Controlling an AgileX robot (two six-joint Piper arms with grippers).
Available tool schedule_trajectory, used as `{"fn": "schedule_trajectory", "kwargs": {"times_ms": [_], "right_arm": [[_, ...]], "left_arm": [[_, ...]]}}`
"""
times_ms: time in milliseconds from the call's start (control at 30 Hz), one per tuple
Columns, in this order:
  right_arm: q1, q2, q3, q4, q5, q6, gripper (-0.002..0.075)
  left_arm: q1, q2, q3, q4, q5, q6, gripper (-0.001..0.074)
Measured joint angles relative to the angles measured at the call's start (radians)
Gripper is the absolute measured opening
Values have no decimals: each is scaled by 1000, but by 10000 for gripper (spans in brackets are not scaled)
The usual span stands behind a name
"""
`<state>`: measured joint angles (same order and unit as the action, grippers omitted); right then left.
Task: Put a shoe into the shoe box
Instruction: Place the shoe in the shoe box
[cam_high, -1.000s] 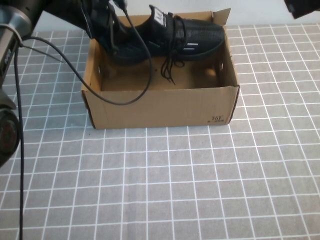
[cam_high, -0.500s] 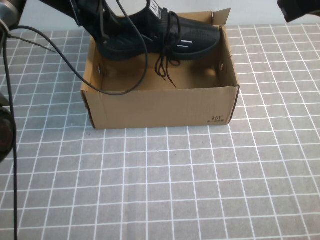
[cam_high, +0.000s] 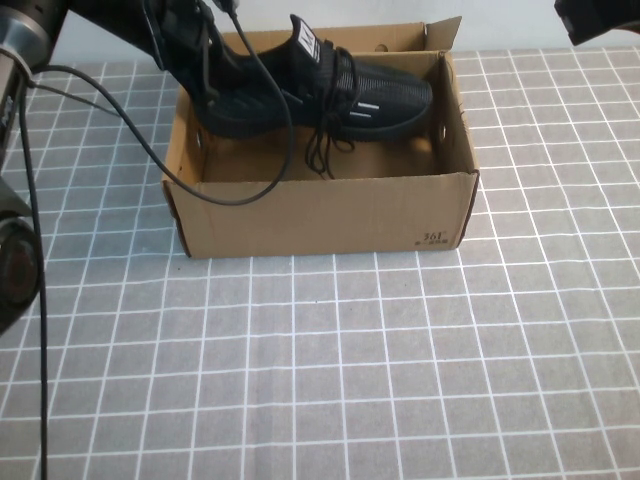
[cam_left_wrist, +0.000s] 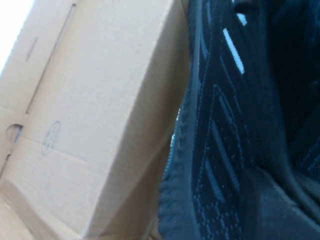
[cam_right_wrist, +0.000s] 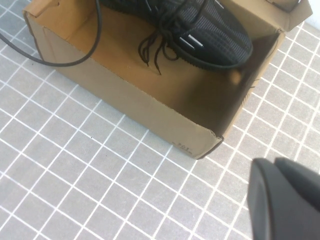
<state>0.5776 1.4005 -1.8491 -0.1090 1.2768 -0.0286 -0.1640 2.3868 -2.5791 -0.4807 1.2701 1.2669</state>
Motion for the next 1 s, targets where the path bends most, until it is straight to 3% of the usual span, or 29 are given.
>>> {"fn": "schedule_trajectory", "kwargs": {"times_ms": [1000], "right_arm": [[0,0,0,4,0,16,-16]], "left_arm": [[2,119,-1,-80,-56,82,49]]}}
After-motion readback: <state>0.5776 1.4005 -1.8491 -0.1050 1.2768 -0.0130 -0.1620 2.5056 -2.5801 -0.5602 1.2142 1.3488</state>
